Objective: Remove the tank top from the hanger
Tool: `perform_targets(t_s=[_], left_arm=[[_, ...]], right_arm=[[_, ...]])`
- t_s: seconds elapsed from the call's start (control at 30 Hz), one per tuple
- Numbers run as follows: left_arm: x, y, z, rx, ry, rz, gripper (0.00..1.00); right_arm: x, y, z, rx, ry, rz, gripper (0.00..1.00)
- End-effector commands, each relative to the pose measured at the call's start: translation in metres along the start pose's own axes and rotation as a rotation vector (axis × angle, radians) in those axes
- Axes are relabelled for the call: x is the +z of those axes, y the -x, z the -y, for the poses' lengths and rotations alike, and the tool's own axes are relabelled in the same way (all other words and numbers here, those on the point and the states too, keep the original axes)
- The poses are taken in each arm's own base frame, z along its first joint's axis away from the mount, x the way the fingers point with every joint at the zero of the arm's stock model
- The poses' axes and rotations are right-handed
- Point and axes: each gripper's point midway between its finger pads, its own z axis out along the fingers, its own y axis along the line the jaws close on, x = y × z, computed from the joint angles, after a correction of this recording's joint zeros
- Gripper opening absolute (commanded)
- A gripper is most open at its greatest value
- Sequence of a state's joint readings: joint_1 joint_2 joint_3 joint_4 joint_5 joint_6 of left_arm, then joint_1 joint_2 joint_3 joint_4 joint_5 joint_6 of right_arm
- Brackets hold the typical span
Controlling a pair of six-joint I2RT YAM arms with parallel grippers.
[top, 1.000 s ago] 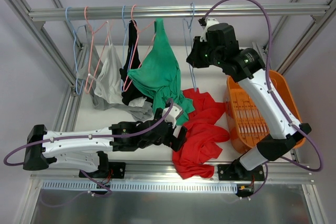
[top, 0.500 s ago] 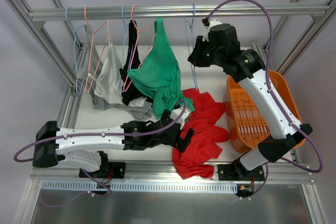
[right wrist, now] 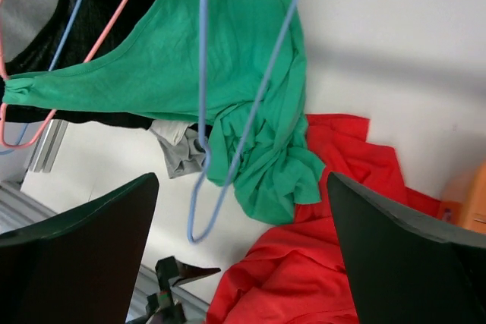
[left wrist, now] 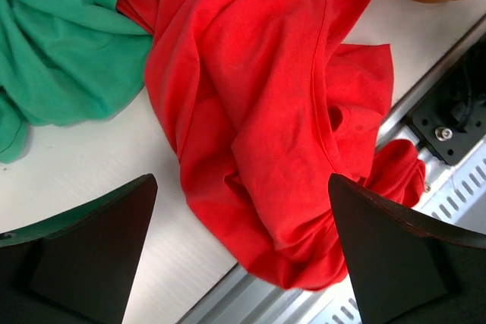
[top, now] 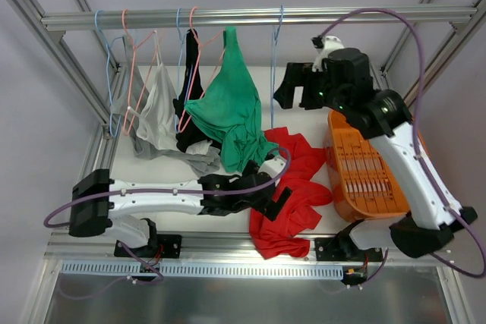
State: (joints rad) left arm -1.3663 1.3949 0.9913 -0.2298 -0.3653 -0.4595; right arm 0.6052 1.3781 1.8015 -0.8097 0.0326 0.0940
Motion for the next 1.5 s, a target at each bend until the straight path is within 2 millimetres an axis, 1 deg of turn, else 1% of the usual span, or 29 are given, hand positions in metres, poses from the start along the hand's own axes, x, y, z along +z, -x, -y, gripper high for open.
perform_targets(t_s=[0.0,0.03,0.1,0.13,0.23,0.27,0.33,0.37,0.47,0.57,0.6,0.63,0.67,0.7,0.73,0.77,0.83,0.93,0.97,1.03,1.07,1.13,1.2,1.23,1.3,1.33,1.4,1.43,1.47], left_arm=[[0.018,0.012,0.008,-0.012,0.002,-0.008,0.99],[0.023,0.012,0.009,-0.015,0.001,-0.018,0.99],[0.037,0.005,0.013,0.002,0.008,-0.053,0.99],[0.042,0.002,0.013,0.007,0.016,-0.064,0.99],[0.064,-0.010,0.012,-0.002,0.037,-0.118,0.99],[0.076,-0.017,0.011,0.002,0.050,-0.142,0.99],[0.088,-0.022,0.009,0.006,0.071,-0.161,0.99],[0.099,-0.028,0.009,0.014,0.083,-0.181,0.99],[0.121,-0.040,0.014,0.020,0.078,-0.230,0.99],[0.133,-0.058,0.022,0.005,0.052,-0.287,0.99],[0.134,-0.062,0.022,-0.006,0.051,-0.301,0.92],[0.134,-0.067,0.025,-0.026,0.043,-0.314,0.82],[0.134,-0.073,0.023,-0.032,0.046,-0.328,0.62],[0.133,-0.075,0.022,-0.040,0.051,-0.331,0.38],[0.131,-0.075,0.021,-0.051,0.057,-0.330,0.03],[0.125,-0.074,0.017,-0.054,0.063,-0.321,0.00],[0.115,-0.066,0.016,-0.055,0.062,-0.295,0.00],[0.084,-0.031,0.018,-0.052,0.043,-0.188,0.00],[0.064,-0.007,0.024,-0.054,0.013,-0.120,0.00],[0.040,0.020,0.031,0.014,0.024,-0.010,0.00],[0.019,0.046,0.038,0.014,0.005,0.066,0.00],[-0.006,0.078,0.044,0.045,0.018,0.165,0.00],[-0.030,0.104,0.040,0.054,0.029,0.239,0.00],[-0.047,0.127,0.038,0.039,0.035,0.299,0.00],[-0.064,0.150,0.036,0.076,0.047,0.352,0.00],[-0.079,0.174,0.038,0.070,0.044,0.405,0.00],[-0.094,0.200,0.040,0.125,0.053,0.456,0.00],[-0.107,0.225,0.047,0.124,0.046,0.506,0.00],[-0.114,0.239,0.049,0.140,0.046,0.533,0.00]], right_arm=[[-0.064,0.014,0.023,-0.055,-0.077,0.140,1.00],[-0.089,0.014,0.032,-0.059,-0.109,0.186,1.00],[-0.110,0.005,0.048,-0.061,-0.163,0.223,0.99],[-0.129,-0.005,0.065,-0.060,-0.216,0.263,1.00],[-0.150,-0.026,0.082,-0.087,-0.255,0.273,1.00],[-0.165,-0.030,0.081,-0.085,-0.226,0.303,0.99],[-0.170,-0.042,0.073,-0.101,-0.156,0.286,1.00],[-0.180,-0.045,0.070,-0.105,-0.125,0.302,0.99],[-0.186,-0.054,0.062,-0.124,-0.060,0.296,0.99],[-0.192,-0.059,0.061,-0.131,-0.042,0.305,1.00],[-0.196,-0.059,0.061,-0.136,-0.039,0.316,0.99],[-0.197,-0.060,0.061,-0.136,-0.036,0.317,0.99],[-0.198,-0.060,0.061,-0.136,-0.035,0.321,0.99],[-0.200,-0.060,0.061,-0.140,-0.032,0.326,0.99],[-0.202,-0.061,0.061,-0.141,-0.029,0.333,1.00],[-0.203,-0.060,0.062,-0.142,-0.029,0.338,1.00],[-0.206,-0.060,0.063,-0.144,-0.032,0.348,0.99],[-0.210,-0.060,0.067,-0.135,-0.051,0.371,0.99],[-0.211,-0.060,0.069,-0.130,-0.057,0.376,0.99],[-0.212,-0.061,0.071,-0.126,-0.064,0.385,0.99],[-0.215,-0.061,0.071,-0.125,-0.062,0.394,0.99],[-0.218,-0.060,0.074,-0.121,-0.074,0.408,0.99],[-0.223,-0.058,0.076,-0.116,-0.081,0.426,0.99],[-0.225,-0.058,0.078,-0.113,-0.090,0.436,0.99],[-0.232,-0.056,0.081,-0.104,-0.104,0.461,0.99],[-0.235,-0.055,0.083,-0.100,-0.111,0.470,1.00],[-0.242,-0.053,0.087,-0.091,-0.131,0.496,0.99],[-0.245,-0.052,0.089,-0.087,-0.141,0.506,0.99],[-0.248,-0.051,0.091,-0.083,-0.147,0.516,1.00]])
